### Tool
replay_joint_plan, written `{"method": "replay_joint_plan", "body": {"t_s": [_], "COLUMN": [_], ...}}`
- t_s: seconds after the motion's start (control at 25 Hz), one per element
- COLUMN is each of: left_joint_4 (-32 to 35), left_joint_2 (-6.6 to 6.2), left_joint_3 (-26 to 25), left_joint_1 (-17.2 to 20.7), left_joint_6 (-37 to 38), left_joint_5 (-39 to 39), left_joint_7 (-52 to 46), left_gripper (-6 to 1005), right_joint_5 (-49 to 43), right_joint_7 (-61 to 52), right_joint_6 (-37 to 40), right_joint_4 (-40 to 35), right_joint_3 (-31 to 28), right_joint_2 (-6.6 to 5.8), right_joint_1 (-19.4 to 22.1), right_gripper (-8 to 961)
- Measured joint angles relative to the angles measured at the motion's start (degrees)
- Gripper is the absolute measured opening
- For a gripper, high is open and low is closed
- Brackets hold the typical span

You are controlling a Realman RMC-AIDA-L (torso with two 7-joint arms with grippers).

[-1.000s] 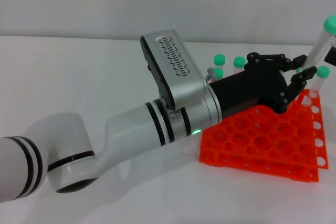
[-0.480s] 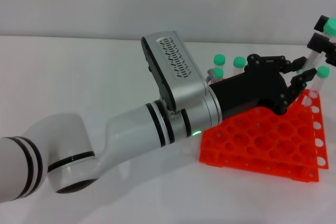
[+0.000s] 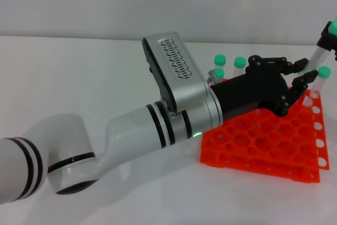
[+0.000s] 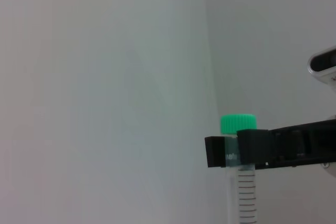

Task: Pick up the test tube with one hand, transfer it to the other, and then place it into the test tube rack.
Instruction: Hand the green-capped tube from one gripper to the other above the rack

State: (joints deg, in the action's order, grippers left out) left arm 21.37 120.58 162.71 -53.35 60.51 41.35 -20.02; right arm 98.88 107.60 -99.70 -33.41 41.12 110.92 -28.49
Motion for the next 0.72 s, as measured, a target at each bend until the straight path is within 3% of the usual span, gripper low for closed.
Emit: {"method": "replay_joint_plan", "body": {"t_s": [0.04,0.72], "left_joint_4": [0.0,2.3], "left_joint_2": [0.01,0.17], "left_joint_3": [0.0,-2.0], "left_joint_1": [0.0,2.4], "left_joint_6": [-0.1,-3.2], "left_joint_5": [0.0,0.5], "left_joint_7": [0.0,10.2], "left_gripper": [234,243], "right_joint_5": [0.0,0.2], "right_joint_7": [-0.1,-0.5], "right_joint_6": [0.0,-0.4], "right_joint_4": [0.0,0.4], "right_joint_3": [0.0,-0.1], "right_joint_2": [0.0,0.04], "right_joint_1": [0.0,0.1], "right_gripper": [239,238]}}
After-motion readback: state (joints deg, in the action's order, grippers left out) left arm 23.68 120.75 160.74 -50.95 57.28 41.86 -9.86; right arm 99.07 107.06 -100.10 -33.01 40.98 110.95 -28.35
